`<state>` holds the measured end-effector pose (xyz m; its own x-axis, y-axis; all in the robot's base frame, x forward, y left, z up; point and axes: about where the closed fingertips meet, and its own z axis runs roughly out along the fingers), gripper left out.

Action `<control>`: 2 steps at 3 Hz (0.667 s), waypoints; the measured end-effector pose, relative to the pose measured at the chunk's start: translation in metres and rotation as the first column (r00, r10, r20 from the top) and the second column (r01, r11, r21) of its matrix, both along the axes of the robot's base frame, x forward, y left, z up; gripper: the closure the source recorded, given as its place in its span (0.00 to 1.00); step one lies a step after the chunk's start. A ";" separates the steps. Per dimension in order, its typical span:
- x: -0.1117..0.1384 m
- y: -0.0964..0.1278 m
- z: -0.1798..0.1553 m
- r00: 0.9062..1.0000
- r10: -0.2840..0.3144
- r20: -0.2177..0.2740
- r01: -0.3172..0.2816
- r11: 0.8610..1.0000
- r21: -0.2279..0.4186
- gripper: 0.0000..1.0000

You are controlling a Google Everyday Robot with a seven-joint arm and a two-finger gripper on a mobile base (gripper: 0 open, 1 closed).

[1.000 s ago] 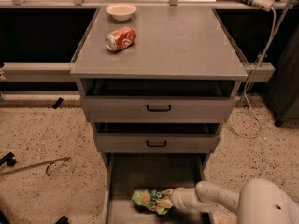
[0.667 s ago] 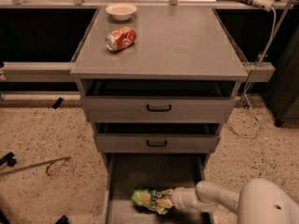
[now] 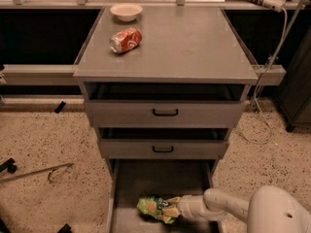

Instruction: Place green rice chip bag into bottom drawer

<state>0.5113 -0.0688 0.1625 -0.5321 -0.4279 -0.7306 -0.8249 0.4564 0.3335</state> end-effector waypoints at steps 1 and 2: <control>0.000 0.000 0.000 1.000 0.000 0.000 0.000 1.000 0.000 0.11; 0.000 0.000 0.000 1.000 0.000 0.000 0.000 1.000 0.000 0.00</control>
Offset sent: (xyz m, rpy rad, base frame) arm 0.0000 0.0000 0.0000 0.0000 0.0000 0.0000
